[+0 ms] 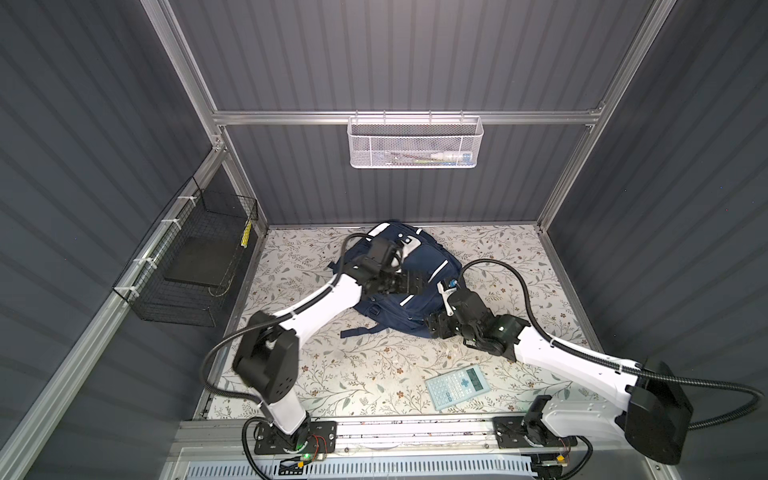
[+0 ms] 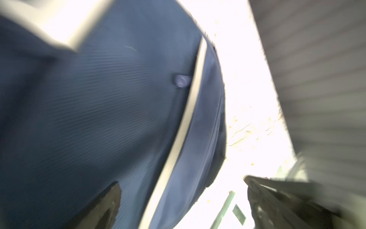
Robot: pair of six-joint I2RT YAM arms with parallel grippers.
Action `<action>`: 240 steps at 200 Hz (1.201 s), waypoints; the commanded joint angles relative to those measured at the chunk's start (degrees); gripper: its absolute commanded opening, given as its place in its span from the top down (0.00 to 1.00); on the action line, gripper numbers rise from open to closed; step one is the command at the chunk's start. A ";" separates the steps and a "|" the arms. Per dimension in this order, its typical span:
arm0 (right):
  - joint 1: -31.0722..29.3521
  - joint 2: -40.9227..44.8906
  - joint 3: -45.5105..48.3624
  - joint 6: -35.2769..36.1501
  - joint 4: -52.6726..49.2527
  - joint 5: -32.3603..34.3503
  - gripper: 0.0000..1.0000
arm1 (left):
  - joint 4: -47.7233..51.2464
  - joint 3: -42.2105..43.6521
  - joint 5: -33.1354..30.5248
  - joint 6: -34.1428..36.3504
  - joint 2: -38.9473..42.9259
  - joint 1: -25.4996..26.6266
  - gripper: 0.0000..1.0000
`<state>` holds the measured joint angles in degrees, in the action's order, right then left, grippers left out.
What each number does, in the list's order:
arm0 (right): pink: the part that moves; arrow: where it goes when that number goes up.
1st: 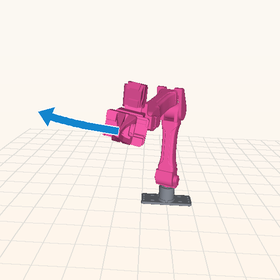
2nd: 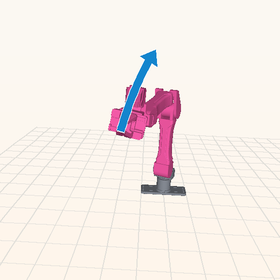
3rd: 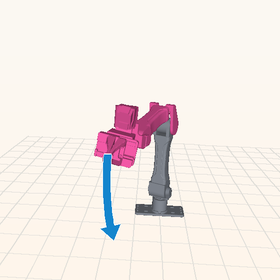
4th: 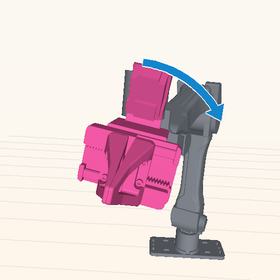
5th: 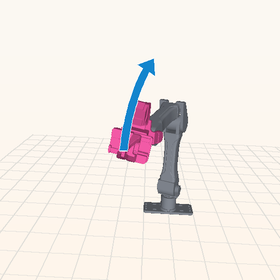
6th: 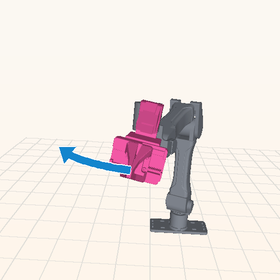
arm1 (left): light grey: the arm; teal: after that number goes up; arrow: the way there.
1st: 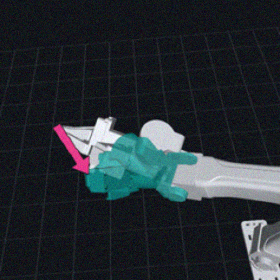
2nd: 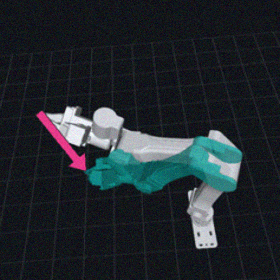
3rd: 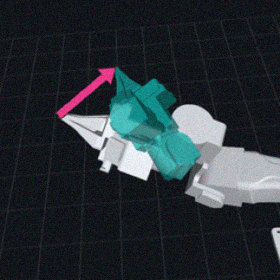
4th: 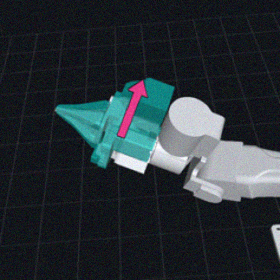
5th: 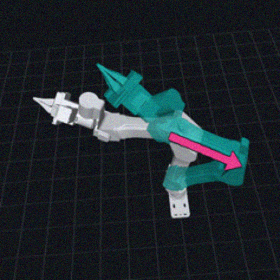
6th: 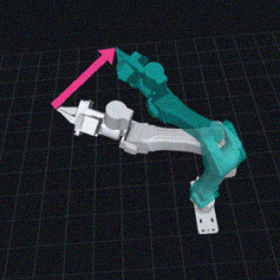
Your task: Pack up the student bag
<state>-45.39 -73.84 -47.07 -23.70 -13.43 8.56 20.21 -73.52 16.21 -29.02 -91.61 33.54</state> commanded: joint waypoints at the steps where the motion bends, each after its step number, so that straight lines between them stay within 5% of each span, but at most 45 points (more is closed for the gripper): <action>1: -1.79 -5.69 -5.70 -3.32 -0.57 -3.60 0.16 | -3.95 8.10 2.25 -5.51 8.55 -7.45 0.00; 47: -13.94 -18.45 -15.22 -8.78 2.38 3.10 0.24 | -20.70 26.97 7.73 -17.06 12.50 -18.46 0.06; 99: -14.23 -28.06 -19.96 -11.85 11.46 -1.64 0.32 | -26.97 21.84 6.68 -12.21 1.14 -17.78 0.23; 155: -8.12 -36.27 -26.20 -10.94 15.78 1.52 0.51 | -24.59 19.58 7.29 -11.80 -2.12 -16.46 1.00; 186: -6.89 -38.13 -29.13 -9.21 15.70 3.21 0.53 | -23.61 20.75 7.61 -14.94 1.10 -11.74 1.00; 215: -6.51 -39.64 -30.28 -9.51 15.74 3.84 0.43 | -27.59 24.10 9.13 -20.84 3.42 -8.89 1.00; 240: -6.03 -40.84 -31.66 -10.04 10.15 5.43 0.52 | -26.63 25.35 8.94 -20.92 5.55 -8.84 1.00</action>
<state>-52.95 -112.81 -76.38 -34.22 -2.42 9.89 -7.46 -49.69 18.50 -48.12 -90.00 22.11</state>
